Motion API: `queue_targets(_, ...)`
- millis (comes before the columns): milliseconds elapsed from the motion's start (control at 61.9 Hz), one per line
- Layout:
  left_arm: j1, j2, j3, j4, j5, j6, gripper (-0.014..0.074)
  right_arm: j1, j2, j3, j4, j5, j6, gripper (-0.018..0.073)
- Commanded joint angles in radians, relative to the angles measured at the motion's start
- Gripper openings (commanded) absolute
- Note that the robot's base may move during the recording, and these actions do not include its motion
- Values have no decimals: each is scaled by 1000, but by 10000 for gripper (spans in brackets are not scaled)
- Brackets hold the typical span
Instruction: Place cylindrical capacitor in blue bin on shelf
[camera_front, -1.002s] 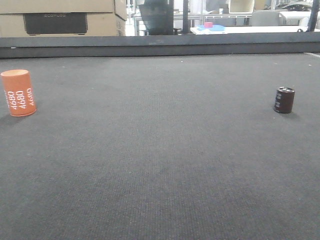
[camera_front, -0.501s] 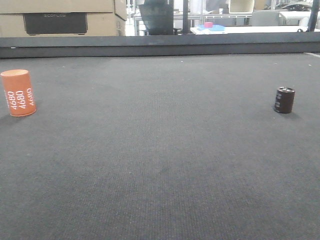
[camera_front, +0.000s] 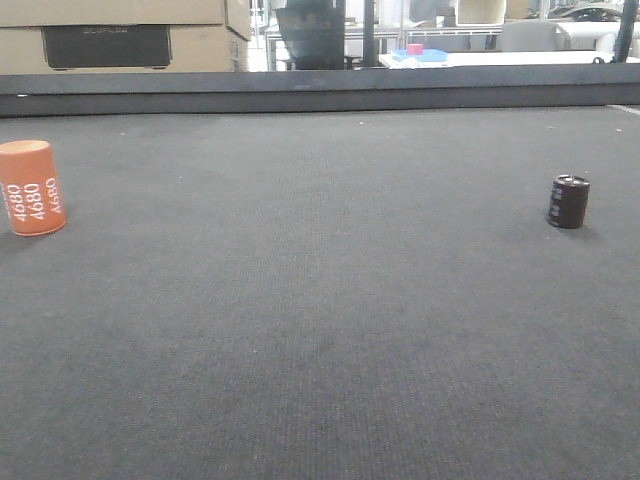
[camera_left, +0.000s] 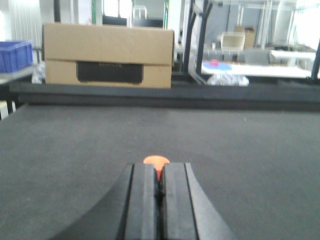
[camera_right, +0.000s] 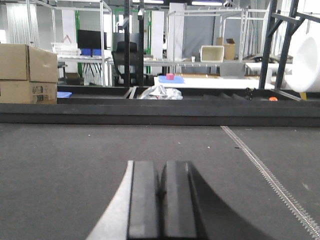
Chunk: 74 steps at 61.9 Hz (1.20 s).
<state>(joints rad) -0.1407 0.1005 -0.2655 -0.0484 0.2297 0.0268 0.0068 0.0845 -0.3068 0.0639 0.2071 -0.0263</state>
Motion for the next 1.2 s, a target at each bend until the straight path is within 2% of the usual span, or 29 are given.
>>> queue_targets(0,5,94,-87,-12,89,-4,-111,-2,100,-103,-11,65,-4,-167)
queue_targets(65,5,191,-165,-12,159,-4,-111,-2,214,-183,-11,95,-4,-167)
queue_targets(339,5,633,-450,-31,286,-4,-111,-2,642,-471,-11,233,-4,-167)
queue_targets(485,5,789,-551,-39,263,-4,-111,-2,818,-606,-11,348,-4,-167)
queue_targets(646,5,912,-603,-39,246,-6,-111,-2,957,-672,1,355,-4,-167)
queue_targets(808,5,1042,-723,-55,324,-37,-111,-2,1092,-715,57,389,-4,-167)
queue_targets(921,5,1139,-825,-51,402,-37,-111,20,1191,-758,59,475,-6,-167)
queue_targets(986,5,1212,-921,-39,452,-37,-111,54,1259,-802,45,525,-28,-167)
queue_targets(1180,5,1336,-1067,-35,554,-37,-111,149,1418,-920,-21,639,-26,-165)
